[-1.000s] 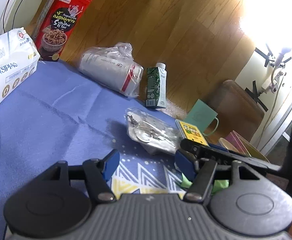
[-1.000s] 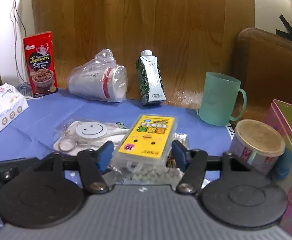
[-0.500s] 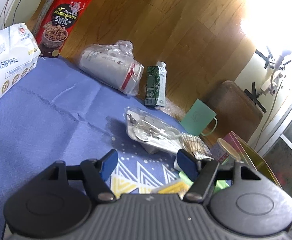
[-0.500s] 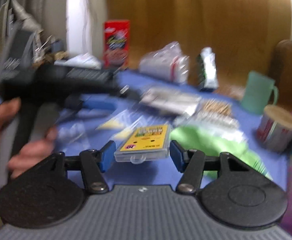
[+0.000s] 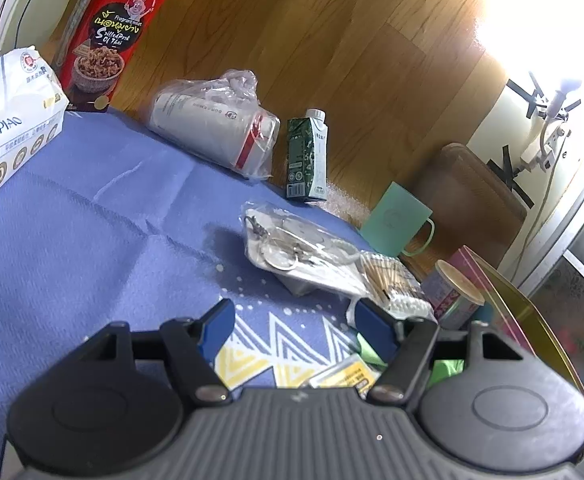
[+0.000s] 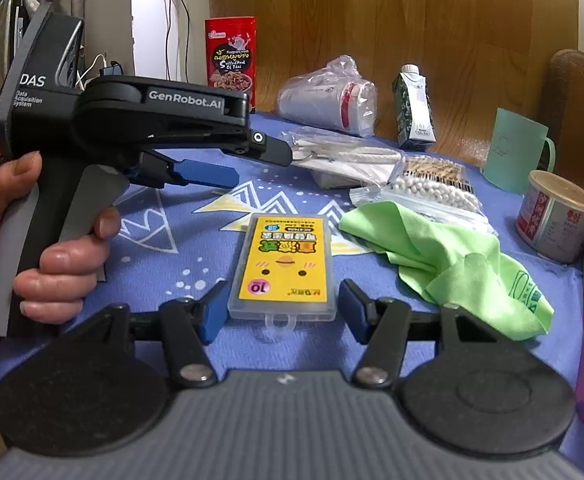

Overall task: Organize soft objects
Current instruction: 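Move the right tool toward the green cloth and yellow card box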

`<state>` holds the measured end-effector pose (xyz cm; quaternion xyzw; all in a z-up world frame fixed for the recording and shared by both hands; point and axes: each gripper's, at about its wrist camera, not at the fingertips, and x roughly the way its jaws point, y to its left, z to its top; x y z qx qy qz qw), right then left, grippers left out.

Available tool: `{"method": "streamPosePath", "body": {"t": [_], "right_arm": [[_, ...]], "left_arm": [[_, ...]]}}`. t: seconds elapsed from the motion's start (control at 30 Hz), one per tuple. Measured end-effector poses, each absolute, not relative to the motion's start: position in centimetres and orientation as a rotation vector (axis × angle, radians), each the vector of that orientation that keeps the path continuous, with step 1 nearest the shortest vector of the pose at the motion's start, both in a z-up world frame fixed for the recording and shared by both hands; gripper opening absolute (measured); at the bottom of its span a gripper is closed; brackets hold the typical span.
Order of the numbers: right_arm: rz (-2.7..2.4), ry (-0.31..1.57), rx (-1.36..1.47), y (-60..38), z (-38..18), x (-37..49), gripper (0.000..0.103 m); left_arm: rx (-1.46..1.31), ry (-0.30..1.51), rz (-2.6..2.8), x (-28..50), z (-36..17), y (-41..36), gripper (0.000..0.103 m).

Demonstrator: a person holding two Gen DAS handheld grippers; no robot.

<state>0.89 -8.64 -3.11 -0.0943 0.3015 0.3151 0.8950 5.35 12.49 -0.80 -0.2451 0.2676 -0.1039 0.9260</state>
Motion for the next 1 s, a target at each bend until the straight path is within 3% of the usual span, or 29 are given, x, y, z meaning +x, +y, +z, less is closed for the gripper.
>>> {"method": "streamPosePath", "body": {"t": [1.0], "right_arm": [[0.652, 0.622, -0.189, -8.8, -3.12, 0.82, 0.062]], "left_arm": [[-0.496, 0.557, -0.226, 5.49, -0.88, 12.29, 0.068]]}}
